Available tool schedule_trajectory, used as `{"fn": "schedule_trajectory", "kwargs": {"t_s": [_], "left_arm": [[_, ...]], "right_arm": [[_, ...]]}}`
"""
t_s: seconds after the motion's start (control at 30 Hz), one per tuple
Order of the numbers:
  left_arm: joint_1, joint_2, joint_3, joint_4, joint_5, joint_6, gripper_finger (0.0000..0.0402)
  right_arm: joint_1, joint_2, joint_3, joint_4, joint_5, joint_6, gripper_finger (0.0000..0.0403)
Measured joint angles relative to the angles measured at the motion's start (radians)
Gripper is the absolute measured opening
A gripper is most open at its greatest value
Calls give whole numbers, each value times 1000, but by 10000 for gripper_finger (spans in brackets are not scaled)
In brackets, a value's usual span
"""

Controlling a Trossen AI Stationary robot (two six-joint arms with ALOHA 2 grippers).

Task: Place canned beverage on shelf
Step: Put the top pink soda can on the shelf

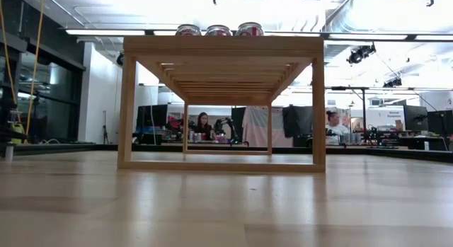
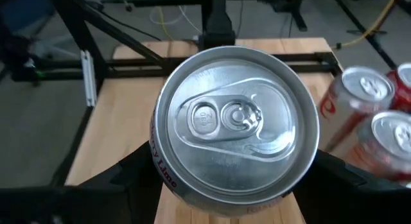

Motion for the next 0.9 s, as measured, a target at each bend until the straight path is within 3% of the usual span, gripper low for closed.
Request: {"fn": "schedule_trajectory", "kwargs": {"t_s": [0.23,0.4,0.57,0.9], "left_arm": [[-30,136,86,2,1,125,354],[-29,252,120,-3,2,90,356],[-29,342,139,13,113,62,357],[-29,421,139,70,171,71,355]], "right_arm": [[-23,38,75,22,-71,-5,264],[-23,85,77,46,-112,-17,264],[-29,123,76,56,-121,-57,264],[-53,134,75,105,-176,-64,264]]}}
